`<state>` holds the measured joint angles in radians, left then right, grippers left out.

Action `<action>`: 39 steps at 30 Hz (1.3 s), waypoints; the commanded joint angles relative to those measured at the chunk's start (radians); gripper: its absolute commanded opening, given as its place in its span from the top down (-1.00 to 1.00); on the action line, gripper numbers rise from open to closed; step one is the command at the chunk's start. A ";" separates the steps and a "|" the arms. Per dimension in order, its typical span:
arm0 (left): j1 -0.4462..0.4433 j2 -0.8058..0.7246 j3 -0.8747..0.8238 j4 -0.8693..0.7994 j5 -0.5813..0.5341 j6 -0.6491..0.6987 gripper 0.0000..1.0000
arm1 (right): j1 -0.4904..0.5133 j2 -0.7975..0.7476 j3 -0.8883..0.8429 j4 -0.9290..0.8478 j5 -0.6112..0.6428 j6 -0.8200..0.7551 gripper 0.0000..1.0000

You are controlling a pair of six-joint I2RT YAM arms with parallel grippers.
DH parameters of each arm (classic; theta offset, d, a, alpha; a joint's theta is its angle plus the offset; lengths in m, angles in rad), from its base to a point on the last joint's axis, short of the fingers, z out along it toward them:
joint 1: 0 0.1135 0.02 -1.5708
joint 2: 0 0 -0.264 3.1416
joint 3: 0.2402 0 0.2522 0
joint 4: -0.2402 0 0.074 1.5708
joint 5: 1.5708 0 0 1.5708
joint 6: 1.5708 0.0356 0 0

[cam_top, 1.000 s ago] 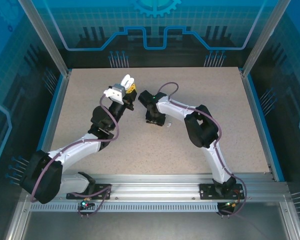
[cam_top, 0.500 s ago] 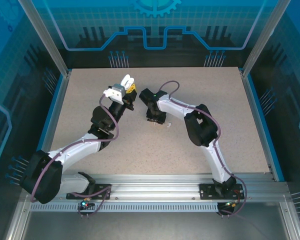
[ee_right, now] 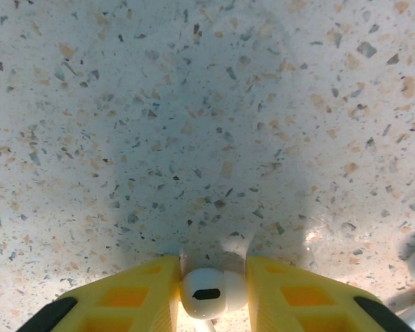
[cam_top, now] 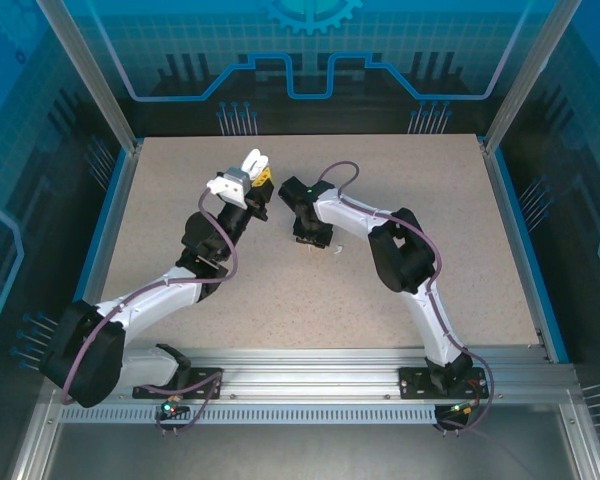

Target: Insert wireless bluetooth earbuds into charging case

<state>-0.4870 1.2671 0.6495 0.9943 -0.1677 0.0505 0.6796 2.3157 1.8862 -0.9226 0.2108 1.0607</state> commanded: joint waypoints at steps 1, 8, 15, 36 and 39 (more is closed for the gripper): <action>0.008 0.008 0.001 0.055 0.014 -0.014 1.00 | 0.007 0.036 -0.001 -0.003 -0.014 0.022 0.48; 0.008 0.007 -0.002 0.060 0.032 -0.019 1.00 | 0.004 -0.054 -0.068 0.075 0.001 0.004 0.58; 0.007 -0.013 0.007 0.061 0.082 -0.016 1.00 | -0.005 -0.226 -0.231 0.262 0.035 -0.050 0.60; 0.004 -0.057 0.068 -0.029 0.343 0.101 1.00 | -0.111 -0.874 -0.407 0.598 0.045 -0.440 0.56; -0.001 -0.041 0.088 -0.044 0.345 0.104 1.00 | -0.111 -0.926 -0.404 0.649 0.003 -0.475 0.55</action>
<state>-0.4862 1.2221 0.6899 0.9546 0.1329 0.1200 0.5751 1.4258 1.4715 -0.3553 0.2489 0.6682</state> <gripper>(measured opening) 0.246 0.227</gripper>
